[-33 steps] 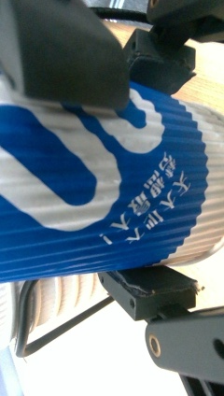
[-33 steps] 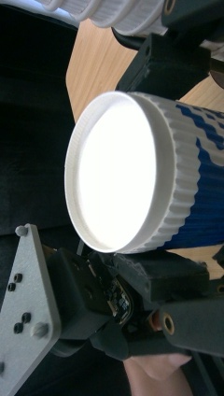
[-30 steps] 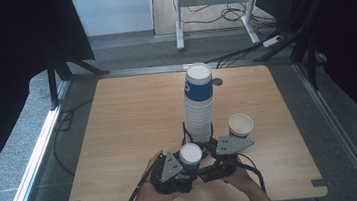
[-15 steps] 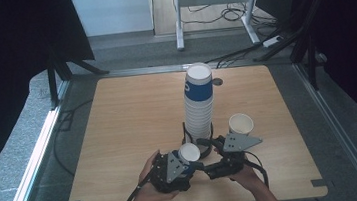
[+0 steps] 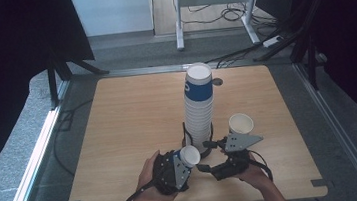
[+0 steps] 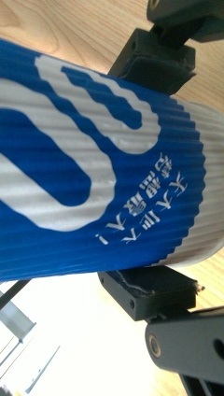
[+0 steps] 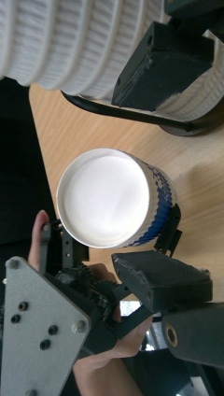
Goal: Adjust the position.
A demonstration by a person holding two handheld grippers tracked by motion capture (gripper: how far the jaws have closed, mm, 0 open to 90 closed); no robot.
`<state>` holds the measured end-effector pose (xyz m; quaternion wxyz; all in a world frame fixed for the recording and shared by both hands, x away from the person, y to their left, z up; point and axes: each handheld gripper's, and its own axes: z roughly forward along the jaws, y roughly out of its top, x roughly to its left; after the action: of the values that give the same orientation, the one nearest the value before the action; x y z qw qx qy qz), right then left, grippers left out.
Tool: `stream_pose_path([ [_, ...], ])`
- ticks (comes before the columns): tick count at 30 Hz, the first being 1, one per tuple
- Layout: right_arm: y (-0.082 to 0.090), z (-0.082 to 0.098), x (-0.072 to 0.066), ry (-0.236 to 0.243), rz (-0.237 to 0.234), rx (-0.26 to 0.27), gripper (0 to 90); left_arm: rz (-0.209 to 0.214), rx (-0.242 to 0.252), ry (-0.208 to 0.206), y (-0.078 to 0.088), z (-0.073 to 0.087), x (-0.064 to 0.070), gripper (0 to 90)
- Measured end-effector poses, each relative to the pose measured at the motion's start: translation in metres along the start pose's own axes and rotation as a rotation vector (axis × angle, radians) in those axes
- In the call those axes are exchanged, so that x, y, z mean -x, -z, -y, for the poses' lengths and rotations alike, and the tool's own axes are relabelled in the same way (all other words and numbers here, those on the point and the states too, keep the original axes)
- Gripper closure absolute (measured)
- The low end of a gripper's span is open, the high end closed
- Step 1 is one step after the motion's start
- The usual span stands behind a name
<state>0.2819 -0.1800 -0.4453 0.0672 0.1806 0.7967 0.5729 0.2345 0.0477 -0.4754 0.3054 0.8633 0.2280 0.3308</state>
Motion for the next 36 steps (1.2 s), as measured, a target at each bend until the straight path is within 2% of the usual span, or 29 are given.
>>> stream_pose_path([
  [4, -0.003, 0.003, -0.001, 0.003, -0.02, -0.026, 19.6, -0.005, -0.011, -0.029, -0.001, -0.001, 0.004, 20.2],
  [5, -0.004, 0.003, -0.002, 0.004, -0.026, -0.033, 19.2, -0.012, -0.019, -0.052, -0.001, -0.001, 0.006, 20.2],
  [6, -0.004, 0.003, -0.002, 0.004, -0.026, -0.033, 19.2, -0.012, -0.019, -0.052, -0.001, -0.001, 0.006, 20.2],
  [9, -0.008, 0.005, -0.003, 0.001, -0.043, -0.057, 17.8, -0.025, -0.036, -0.093, -0.002, -0.002, 0.01, 20.1],
  [15, -0.017, 0.008, -0.005, -0.001, -0.056, -0.098, 15.9, -0.039, -0.045, -0.134, -0.002, -0.002, 0.014, 20.1],
  [17, -0.023, 0.011, -0.006, 0.0, -0.064, -0.12, 15.8, -0.056, -0.054, -0.177, -0.001, -0.004, 0.018, 20.0],
  [18, -0.023, 0.011, -0.006, 0.0, -0.064, -0.12, 15.8, -0.056, -0.054, -0.177, -0.001, -0.004, 0.018, 20.0],
  [19, -0.026, 0.012, -0.005, 0.001, -0.063, -0.13, 16.2, -0.064, -0.055, -0.205, -0.001, -0.004, 0.021, 19.9],
  [23, -0.028, 0.013, -0.006, 0.007, -0.064, -0.132, 19.2, -0.067, -0.044, -0.222, 0.0, -0.005, 0.024, 19.8],
  [24, -0.027, 0.014, -0.007, 0.018, -0.073, -0.124, 26.0, -0.068, -0.035, -0.21, 0.0, -0.006, 0.025, 19.4],
  [28, -0.026, 0.013, -0.007, 0.023, -0.075, -0.1, 27.1, -0.057, -0.024, -0.199, 0.002, -0.006, 0.021, 16.2],
  [29, -0.023, 0.013, -0.004, 0.008, -0.089, -0.088, 27.3, -0.04, 0.004, -0.168, 0.004, -0.006, 0.018, 13.6],
  [30, -0.022, 0.014, -0.003, 0.001, -0.095, -0.083, 27.4, -0.04, 0.004, -0.168, 0.004, -0.006, 0.018, 12.5],
  [31, -0.021, 0.015, -0.002, -0.011, -0.111, -0.072, 27.4, 0.0, 0.034, -0.133, 0.007, -0.005, 0.014, 11.2],
  [33, -0.018, 0.018, 0.001, -0.036, -0.145, -0.047, 27.5, 0.048, 0.052, -0.117, 0.01, -0.005, 0.01, 10.6],
  [36, -0.017, 0.02, 0.003, -0.061, -0.171, -0.028, 27.5, 0.083, 0.071, -0.109, 0.012, -0.004, 0.008, 9.7],
])
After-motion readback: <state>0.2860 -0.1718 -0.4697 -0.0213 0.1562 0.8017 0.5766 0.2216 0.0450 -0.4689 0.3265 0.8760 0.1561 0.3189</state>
